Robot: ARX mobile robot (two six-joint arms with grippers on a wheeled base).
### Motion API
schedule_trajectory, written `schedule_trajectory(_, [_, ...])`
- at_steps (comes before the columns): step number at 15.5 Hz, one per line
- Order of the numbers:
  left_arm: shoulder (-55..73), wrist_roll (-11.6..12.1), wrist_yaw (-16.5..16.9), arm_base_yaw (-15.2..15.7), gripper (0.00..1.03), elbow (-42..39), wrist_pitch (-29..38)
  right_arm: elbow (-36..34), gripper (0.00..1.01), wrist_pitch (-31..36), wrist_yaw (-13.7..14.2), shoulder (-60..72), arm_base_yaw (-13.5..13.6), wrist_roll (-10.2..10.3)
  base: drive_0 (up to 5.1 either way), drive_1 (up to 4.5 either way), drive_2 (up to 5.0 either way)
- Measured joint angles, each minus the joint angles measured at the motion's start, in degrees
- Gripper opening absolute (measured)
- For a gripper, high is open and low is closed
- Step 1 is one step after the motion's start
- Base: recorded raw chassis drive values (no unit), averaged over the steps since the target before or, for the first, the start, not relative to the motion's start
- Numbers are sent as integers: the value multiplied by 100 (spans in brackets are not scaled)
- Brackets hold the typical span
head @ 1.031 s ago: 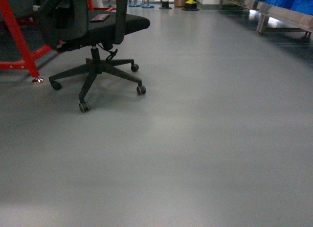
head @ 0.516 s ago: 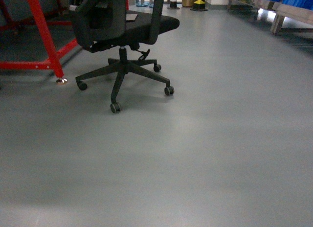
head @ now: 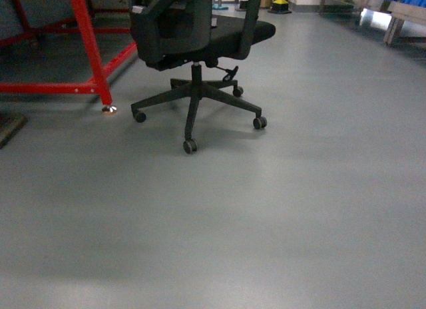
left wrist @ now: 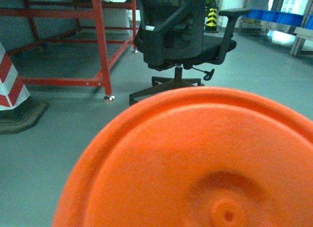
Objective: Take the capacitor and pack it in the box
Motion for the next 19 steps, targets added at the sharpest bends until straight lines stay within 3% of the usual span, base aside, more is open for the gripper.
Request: schedule_trajectory(19, [0,0,2,0,43,0,-11,0,98,20,0,0,0,0,-506,235,235])
